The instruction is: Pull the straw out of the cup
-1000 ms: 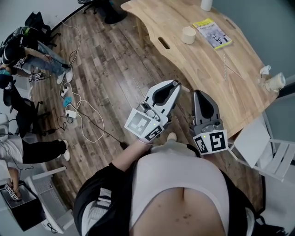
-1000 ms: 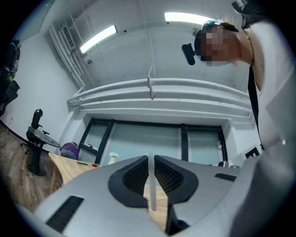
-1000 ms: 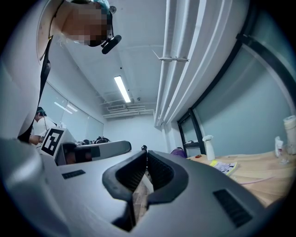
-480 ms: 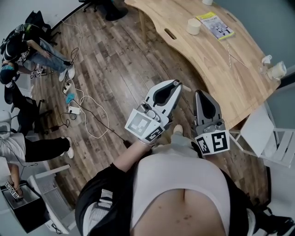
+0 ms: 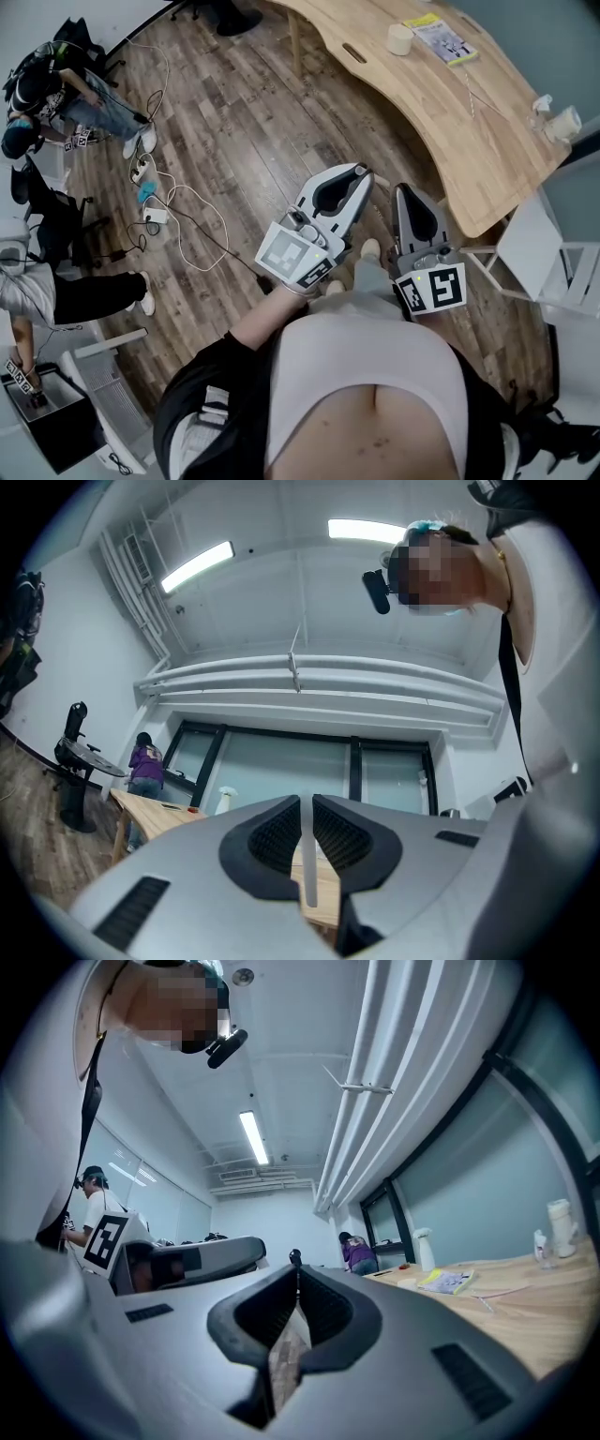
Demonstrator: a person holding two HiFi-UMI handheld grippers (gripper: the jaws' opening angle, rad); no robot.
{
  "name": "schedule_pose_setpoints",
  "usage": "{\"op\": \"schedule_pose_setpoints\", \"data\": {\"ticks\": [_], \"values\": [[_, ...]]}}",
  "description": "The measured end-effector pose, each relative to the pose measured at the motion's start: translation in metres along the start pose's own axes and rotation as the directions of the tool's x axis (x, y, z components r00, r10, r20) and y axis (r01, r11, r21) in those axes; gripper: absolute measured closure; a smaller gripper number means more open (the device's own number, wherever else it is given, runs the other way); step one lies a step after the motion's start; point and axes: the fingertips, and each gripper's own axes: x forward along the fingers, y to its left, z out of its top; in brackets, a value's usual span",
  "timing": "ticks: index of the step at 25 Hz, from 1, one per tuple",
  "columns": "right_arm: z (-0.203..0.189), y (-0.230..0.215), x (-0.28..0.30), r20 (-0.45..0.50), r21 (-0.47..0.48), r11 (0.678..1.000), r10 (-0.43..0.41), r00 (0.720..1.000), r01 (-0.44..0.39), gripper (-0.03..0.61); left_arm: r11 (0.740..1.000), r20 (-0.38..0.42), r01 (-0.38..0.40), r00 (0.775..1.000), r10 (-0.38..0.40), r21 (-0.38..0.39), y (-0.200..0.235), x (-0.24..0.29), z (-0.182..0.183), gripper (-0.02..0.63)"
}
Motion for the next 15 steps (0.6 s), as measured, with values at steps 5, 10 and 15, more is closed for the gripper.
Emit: {"op": "schedule_pose_setpoints", "data": {"ticks": [5, 10, 15], "values": [[0.002, 0.02, -0.019, 0.009, -0.022, 1.0, -0.017, 1.0, 0.017, 0.548, 1.0, 0.002, 0.005, 1.0, -0.005, -0.012, -0.01, -0.025, 0.001, 0.571], [0.0, 0.039, -0.036, -0.002, -0.03, 0.999, -0.033, 0.999, 0.032, 0.548, 1.0, 0.001, 0.012, 1.0, -0.012, -0.026, -0.021, -0.047, 0.003, 0.571], [-0.002, 0.06, -0.053, -0.016, -0.047, 0.999, -0.025, 1.0, 0.024, 0.548, 0.999, 0.002, 0.015, 1.0, -0.015, -0.034, -0.032, -0.065, 0.002, 0.571]]}}
